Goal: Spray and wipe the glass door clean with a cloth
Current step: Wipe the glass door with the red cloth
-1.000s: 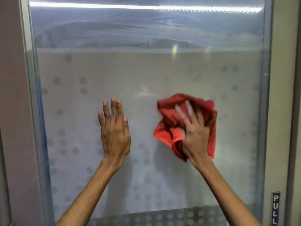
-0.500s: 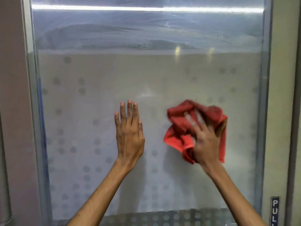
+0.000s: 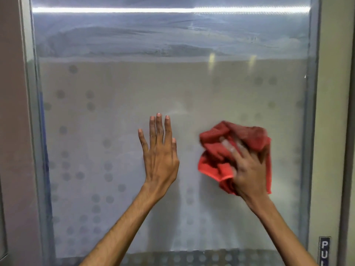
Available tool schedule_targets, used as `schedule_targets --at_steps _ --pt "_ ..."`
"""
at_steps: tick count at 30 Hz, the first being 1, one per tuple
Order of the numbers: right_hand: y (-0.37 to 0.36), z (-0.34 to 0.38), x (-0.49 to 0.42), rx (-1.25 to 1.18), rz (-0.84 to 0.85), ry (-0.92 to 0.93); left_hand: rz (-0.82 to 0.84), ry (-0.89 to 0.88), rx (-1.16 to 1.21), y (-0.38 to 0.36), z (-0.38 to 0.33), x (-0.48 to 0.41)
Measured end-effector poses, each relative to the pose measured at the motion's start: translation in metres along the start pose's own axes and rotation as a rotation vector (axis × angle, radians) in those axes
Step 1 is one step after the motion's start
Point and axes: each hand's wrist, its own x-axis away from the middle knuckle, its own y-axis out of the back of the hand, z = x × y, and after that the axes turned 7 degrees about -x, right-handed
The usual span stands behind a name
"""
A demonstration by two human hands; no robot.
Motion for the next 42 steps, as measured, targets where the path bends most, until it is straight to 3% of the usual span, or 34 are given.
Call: schedule_targets --at_steps 6,8,10,13,15,20,24,27,31,35,42 --pt "0.028 -0.020 -0.110 0.003 -0.223 -0.425 0.050 -0.081 -0.038 -0.001 -0.020 -0.002" --pt "0.021 -0.003 -0.141 0.006 -0.212 -0.413 0.057 -0.068 -0.036 -0.001 -0.027 -0.004" --pt "0.010 0.015 -0.150 0.032 -0.166 -0.268 0.059 -0.049 -0.036 -0.002 -0.030 -0.004" --pt "0.001 0.025 -0.120 0.028 -0.083 -0.017 0.062 -0.040 -0.026 -0.003 -0.031 -0.003" --pt "0.002 0.010 -0.079 0.011 -0.048 0.052 0.070 -0.031 -0.014 -0.001 -0.032 -0.002" --pt "0.030 -0.061 -0.030 -0.043 -0.065 -0.090 0.094 -0.012 0.001 0.001 -0.034 0.000" --pt "0.058 -0.081 -0.086 -0.051 -0.229 -0.312 0.094 -0.005 0.003 0.001 -0.036 0.002" --pt "0.055 -0.070 -0.145 -0.009 -0.253 -0.400 0.081 0.002 0.003 -0.002 -0.040 0.002" --pt "0.037 -0.039 -0.179 0.060 -0.210 -0.210 0.058 -0.002 0.017 -0.007 -0.048 0.001" --pt "0.023 -0.030 -0.142 0.103 -0.158 0.055 0.050 0.001 0.064 -0.008 -0.051 0.000" --pt "0.011 -0.026 -0.028 0.105 -0.110 0.076 0.028 0.071 0.078 -0.011 -0.066 0.009"
